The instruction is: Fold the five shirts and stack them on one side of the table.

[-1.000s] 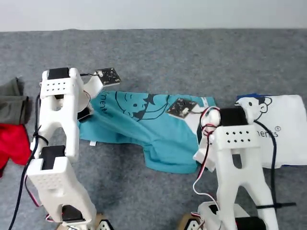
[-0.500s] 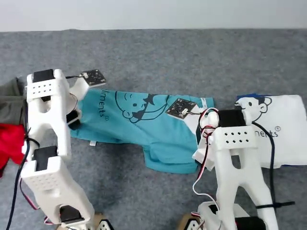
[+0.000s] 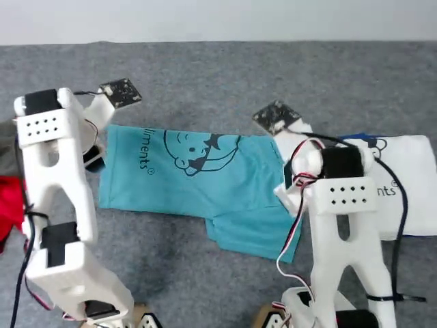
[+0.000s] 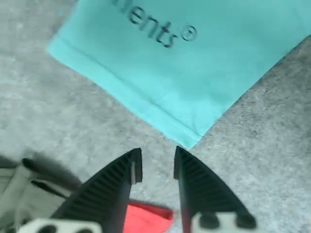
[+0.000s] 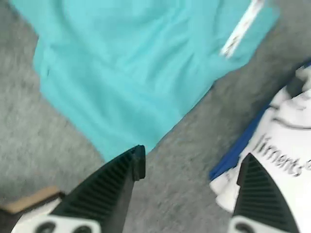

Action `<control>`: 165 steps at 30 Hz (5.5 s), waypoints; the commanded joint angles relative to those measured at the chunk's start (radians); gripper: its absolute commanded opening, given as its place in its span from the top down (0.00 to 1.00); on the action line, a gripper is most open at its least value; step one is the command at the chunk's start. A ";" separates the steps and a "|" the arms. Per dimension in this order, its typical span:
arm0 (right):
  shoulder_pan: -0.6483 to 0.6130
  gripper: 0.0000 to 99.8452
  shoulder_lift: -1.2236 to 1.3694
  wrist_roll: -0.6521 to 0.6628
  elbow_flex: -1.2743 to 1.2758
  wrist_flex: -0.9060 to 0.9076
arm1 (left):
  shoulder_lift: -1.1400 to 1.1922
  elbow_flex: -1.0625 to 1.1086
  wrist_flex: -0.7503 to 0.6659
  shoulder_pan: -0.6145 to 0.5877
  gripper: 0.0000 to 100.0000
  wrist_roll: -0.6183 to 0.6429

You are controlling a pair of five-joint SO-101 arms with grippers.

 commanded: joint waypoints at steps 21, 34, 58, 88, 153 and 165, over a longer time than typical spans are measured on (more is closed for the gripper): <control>-0.001 0.99 0.716 -0.041 -0.239 -0.639 | 0.367 -0.024 -0.446 0.121 0.98 0.359; 0.059 0.99 1.171 -0.044 -0.835 -0.466 | 0.715 -0.536 -0.356 0.115 0.98 0.371; -0.016 0.99 1.168 -0.048 -1.071 -0.067 | 1.042 -1.422 0.034 0.114 0.98 0.377; -0.053 0.99 1.231 -0.046 -1.074 -0.239 | 1.042 -1.369 0.031 0.121 0.98 0.361; 0.139 0.99 0.429 -0.195 -0.902 0.165 | 0.327 -0.739 0.032 0.347 0.98 0.549; 0.530 0.99 0.033 -0.192 -0.483 0.162 | 0.026 -0.094 0.028 0.802 0.98 0.545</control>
